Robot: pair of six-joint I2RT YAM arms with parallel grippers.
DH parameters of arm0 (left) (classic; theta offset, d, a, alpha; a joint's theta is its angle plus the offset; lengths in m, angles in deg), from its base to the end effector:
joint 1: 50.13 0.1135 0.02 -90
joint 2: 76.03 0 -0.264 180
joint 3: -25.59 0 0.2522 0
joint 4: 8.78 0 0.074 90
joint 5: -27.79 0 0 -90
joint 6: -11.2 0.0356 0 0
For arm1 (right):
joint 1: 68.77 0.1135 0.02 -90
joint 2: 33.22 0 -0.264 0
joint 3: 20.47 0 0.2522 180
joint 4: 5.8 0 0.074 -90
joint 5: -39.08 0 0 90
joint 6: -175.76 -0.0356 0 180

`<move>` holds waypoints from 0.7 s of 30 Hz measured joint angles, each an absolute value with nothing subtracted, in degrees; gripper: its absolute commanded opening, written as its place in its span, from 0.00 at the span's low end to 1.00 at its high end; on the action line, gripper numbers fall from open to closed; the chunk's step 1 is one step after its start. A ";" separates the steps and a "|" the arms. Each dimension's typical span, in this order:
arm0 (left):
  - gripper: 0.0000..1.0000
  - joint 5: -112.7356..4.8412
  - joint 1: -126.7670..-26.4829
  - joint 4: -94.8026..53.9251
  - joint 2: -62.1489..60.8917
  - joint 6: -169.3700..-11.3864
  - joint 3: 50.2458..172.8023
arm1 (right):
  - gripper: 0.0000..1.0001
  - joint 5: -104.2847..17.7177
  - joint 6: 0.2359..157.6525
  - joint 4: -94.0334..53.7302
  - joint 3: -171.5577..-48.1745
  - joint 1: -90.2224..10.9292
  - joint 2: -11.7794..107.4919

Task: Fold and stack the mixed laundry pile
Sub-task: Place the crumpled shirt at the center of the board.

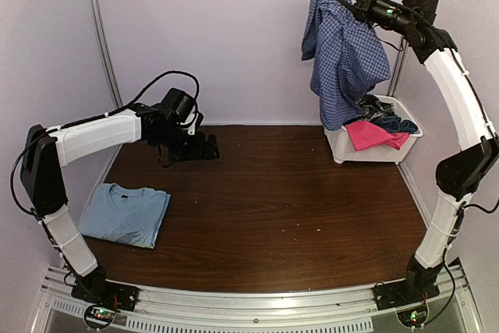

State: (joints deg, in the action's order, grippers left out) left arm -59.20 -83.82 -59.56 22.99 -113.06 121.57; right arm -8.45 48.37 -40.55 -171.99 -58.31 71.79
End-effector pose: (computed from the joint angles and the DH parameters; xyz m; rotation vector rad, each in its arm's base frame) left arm 0.3134 -0.2112 0.2724 0.0094 2.5961 -0.5305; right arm 0.3498 0.0890 0.5719 -0.3202 1.4971 1.1795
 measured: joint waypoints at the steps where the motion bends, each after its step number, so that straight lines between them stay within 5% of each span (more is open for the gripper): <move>1: 0.98 -59.22 -83.82 -59.40 22.99 -113.41 121.55 | 0.00 -7.48 47.69 -40.31 -172.09 -55.82 71.81; 8: 0.98 -61.41 -83.82 -58.11 20.45 -116.69 118.12 | 0.05 -0.31 40.94 -33.64 -171.33 -43.54 71.04; 10: 0.98 -62.81 -83.82 -58.40 18.49 -117.65 116.11 | 0.47 -0.14 41.51 -34.32 -166.76 -45.62 68.57; 13: 0.98 -64.82 -83.82 -58.68 15.08 -119.16 112.94 | 0.85 -4.16 48.04 -40.31 -153.39 -50.99 62.10; 14: 0.98 -65.39 -83.80 -58.68 13.44 -119.64 111.38 | 0.90 -6.15 50.93 -43.11 -148.88 -52.76 60.36; 21: 0.98 -67.55 -83.82 -60.43 1.39 -122.28 101.13 | 0.89 -16.27 66.56 -61.18 -121.56 -55.52 57.69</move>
State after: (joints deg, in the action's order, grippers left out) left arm -67.55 -83.82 -60.43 1.39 -122.28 101.13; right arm -16.27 66.56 -61.18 -121.56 -55.52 57.69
